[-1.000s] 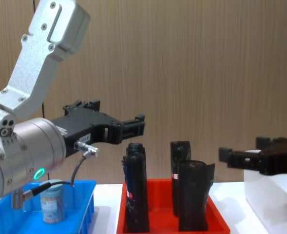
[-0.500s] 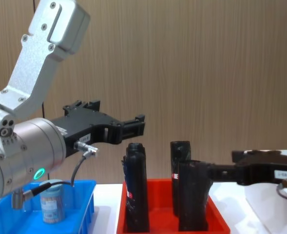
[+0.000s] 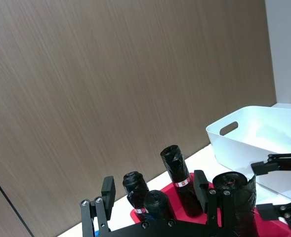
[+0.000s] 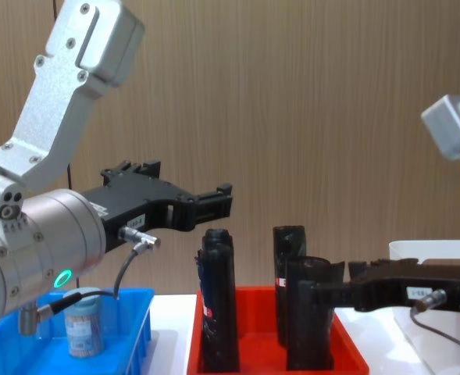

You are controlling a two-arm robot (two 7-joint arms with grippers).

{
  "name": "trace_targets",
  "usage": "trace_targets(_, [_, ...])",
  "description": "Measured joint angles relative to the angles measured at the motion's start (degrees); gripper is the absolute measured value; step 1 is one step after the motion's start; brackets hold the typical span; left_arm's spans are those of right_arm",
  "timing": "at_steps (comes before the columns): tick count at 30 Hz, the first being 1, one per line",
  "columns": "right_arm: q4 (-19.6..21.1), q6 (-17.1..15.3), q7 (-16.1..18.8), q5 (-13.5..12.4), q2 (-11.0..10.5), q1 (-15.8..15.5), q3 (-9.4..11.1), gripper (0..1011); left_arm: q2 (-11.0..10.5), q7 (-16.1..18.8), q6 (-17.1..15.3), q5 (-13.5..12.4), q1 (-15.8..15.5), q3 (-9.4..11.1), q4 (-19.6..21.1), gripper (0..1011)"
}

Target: Pick the cotton swabs from the blue box and place them into the white box.

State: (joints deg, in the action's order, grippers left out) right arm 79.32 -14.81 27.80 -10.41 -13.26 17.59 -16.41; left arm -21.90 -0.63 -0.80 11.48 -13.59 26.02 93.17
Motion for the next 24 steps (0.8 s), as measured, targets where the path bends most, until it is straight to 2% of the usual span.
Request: trace_targets(24, [-12.05, 2.77, 0.8, 3.54, 3.82, 7.27, -1.92, 1002, 0.0, 0.01, 0.0, 0.0, 0.0, 0.0, 0.0, 1004])
